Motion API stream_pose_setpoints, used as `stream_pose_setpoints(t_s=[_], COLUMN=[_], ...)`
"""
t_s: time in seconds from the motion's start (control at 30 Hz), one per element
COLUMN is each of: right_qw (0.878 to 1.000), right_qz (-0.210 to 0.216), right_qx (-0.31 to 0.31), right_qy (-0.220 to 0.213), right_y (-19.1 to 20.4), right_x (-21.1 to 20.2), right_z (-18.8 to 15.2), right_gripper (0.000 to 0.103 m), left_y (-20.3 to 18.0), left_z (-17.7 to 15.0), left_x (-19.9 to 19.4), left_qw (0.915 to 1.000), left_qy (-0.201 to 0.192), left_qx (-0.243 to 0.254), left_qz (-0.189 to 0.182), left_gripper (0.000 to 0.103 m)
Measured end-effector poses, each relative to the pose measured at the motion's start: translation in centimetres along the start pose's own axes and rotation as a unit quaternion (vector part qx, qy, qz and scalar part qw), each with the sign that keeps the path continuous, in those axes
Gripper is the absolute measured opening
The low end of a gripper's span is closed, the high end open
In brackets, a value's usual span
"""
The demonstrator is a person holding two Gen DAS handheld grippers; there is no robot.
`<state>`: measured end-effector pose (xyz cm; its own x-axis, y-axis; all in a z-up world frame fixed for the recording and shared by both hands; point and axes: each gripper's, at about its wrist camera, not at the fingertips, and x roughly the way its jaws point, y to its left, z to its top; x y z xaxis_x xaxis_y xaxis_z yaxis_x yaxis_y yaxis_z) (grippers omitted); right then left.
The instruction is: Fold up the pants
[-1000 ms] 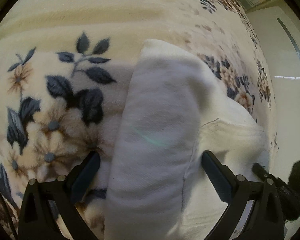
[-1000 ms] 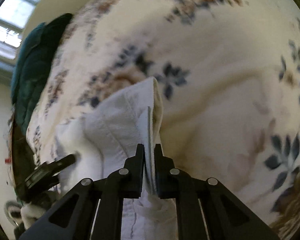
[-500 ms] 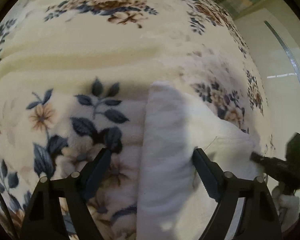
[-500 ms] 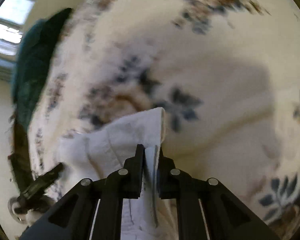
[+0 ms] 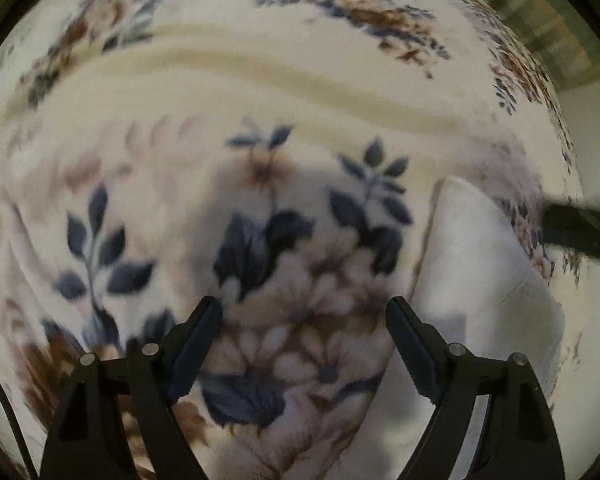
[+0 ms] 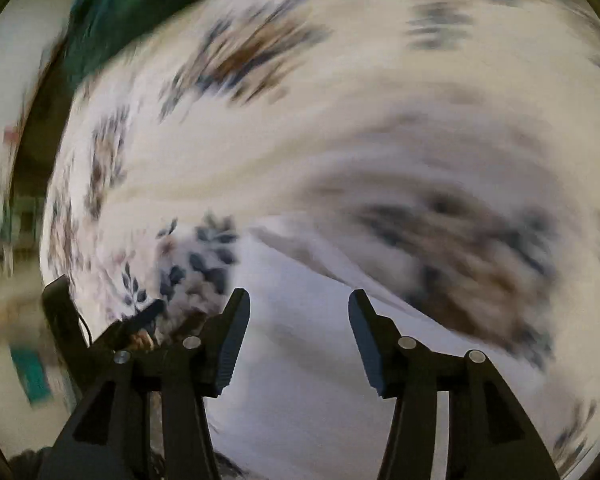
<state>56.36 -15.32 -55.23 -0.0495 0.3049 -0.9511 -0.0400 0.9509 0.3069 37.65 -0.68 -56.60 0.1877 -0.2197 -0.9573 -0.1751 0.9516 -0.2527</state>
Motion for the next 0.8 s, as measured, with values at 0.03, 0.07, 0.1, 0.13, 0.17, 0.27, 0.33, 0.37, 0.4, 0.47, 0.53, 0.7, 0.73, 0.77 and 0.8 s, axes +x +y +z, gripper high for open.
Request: stream_pose_setpoints(t_s=[0.03,0.07,0.1,0.13,0.17,0.27,0.33,0.37,0.4,0.47,0.53,0.7,0.73,0.77,0.8], right_qw=[1.0,0.999,0.998,0.996,0.996,0.999,0.987,0.96,0.92,0.893,0.911,0.964,0.97,0.972,0.97], right_qz=[-0.007,-0.008,-0.018,-0.042,-0.046,-0.01,0.071,0.153,0.227,0.268,0.265,0.134,0.079,0.044,0.003], right_qx=[-0.005,-0.017,-0.028,-0.031,-0.031,0.041,0.145,0.233,0.318,0.359,0.315,0.219,0.212,0.213,0.225], right_qy=[0.011,0.031,0.053,0.068,0.07,0.024,0.015,0.027,0.041,0.044,0.038,-0.063,-0.085,-0.092,-0.095], right_y=[1.1,2.2,3.0,3.4,3.6,1.5,-2.6,-5.6,-8.2,-9.5,-8.4,-9.5,-10.6,-12.0,-13.5], right_x=[1.8,4.1,5.9,7.7,8.3,6.7,6.9,8.3,10.0,10.9,8.7,-2.3,-4.5,-5.8,-6.7], right_z=[1.3,2.5,3.0,3.4,3.4,2.8,1.9,1.0,-0.2,-0.7,0.0,-3.1,-5.1,-6.6,-8.8], right_gripper=[0.054,0.053,0.049,0.034,0.028,0.018,0.017,0.018,0.017,0.017,0.025,0.071,0.071,0.071,0.071], left_y=[0.3,0.5,0.6,0.7,0.8,0.9,1.5,1.6,1.7,1.7,1.6,0.2,-0.4,-0.8,-1.4], left_z=[-0.2,-0.4,-0.5,-0.6,-0.7,-0.7,-0.8,-0.7,-0.7,-0.5,-0.2,1.5,2.1,2.5,3.1], left_x=[-0.1,-0.1,-0.2,-0.2,-0.2,-0.5,-0.6,-0.5,-0.5,-0.6,-1.0,-1.2,-1.1,-0.9,-0.8], left_qw=[1.0,1.0,1.0,1.0,0.9999,0.9997,0.9995,0.9993,0.9993,0.9992,0.9992,0.9992,0.9993,0.9993,0.9993], left_qy=[-0.002,-0.005,-0.005,-0.005,-0.007,-0.006,-0.003,0.0,0.003,0.005,-0.001,-0.005,-0.004,-0.003,-0.004], left_qx=[-0.004,-0.004,-0.004,-0.004,-0.005,-0.009,-0.014,-0.017,-0.019,-0.019,-0.016,0.006,0.013,0.017,0.025], left_qz=[-0.003,-0.003,-0.004,-0.007,-0.009,-0.023,-0.03,-0.033,-0.033,-0.035,-0.037,-0.038,-0.034,-0.032,-0.028], left_gripper=[0.084,0.084,0.084,0.084,0.084,0.084,0.084,0.084,0.084,0.084,0.084,0.084,0.084,0.084,0.084])
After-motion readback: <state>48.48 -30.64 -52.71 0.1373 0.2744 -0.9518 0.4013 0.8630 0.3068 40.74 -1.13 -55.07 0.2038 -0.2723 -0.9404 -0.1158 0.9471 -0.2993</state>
